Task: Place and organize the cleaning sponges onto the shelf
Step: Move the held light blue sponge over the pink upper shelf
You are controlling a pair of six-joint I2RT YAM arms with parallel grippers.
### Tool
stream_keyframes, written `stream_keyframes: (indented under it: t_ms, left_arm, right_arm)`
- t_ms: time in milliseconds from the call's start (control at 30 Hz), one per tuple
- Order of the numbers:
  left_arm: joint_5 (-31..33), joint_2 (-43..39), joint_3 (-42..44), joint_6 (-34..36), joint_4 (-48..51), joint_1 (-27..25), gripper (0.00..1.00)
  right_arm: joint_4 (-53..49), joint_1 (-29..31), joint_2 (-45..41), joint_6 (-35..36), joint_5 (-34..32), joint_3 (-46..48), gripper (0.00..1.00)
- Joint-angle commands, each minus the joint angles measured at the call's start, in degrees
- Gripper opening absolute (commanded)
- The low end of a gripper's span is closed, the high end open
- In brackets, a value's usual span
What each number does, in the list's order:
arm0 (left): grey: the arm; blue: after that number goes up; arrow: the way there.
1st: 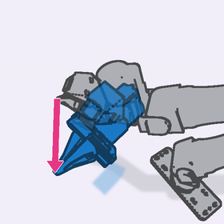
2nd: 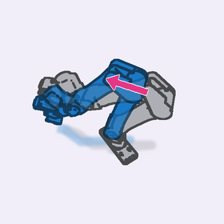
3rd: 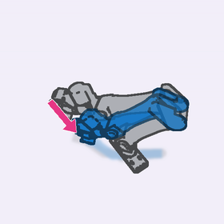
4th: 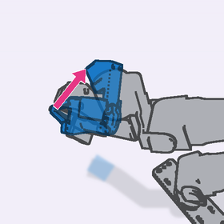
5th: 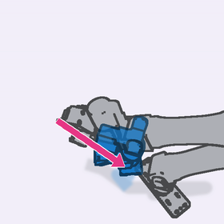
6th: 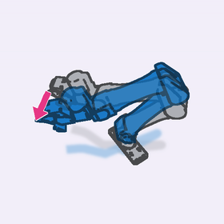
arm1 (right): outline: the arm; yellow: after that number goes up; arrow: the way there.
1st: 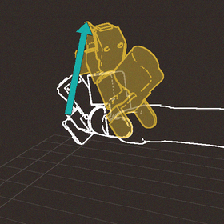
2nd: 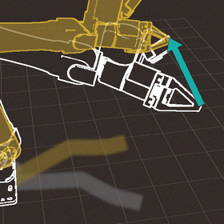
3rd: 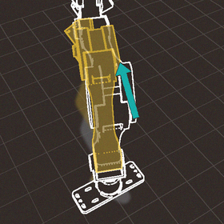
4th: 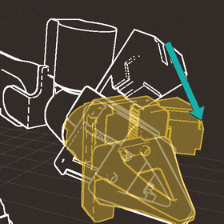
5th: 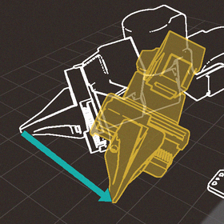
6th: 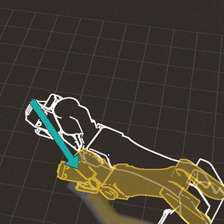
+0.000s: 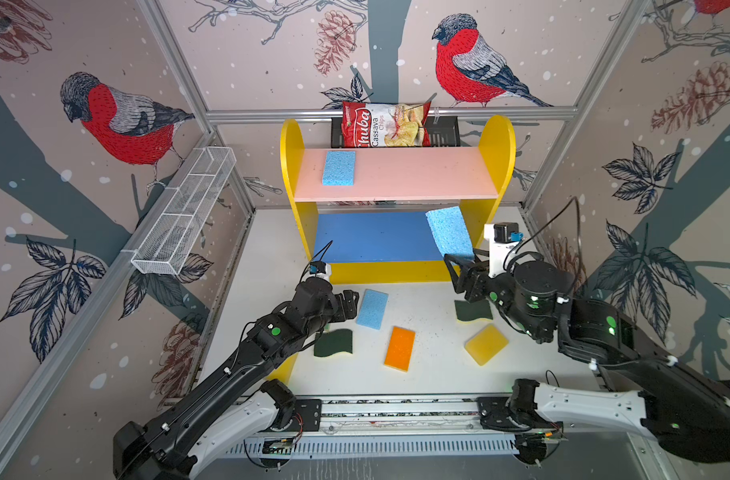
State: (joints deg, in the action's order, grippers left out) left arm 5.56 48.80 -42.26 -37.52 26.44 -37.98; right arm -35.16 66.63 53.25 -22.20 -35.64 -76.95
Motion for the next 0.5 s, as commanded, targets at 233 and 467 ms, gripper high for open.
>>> stream_keyframes:
  t_ms: [233,467]
  left_arm:
    - [-1.5,1.9,-3.0,1.7,-1.2,-0.3,0.88]
    - [-2.5,1.3,-3.5,2.3,-2.8,-0.3,0.88]
  right_arm:
    - [4.3,-8.6,3.4,10.9,-1.1,-7.1,0.68]
    - [5.6,-22.1,9.5,13.7,11.4,-12.9,0.68]
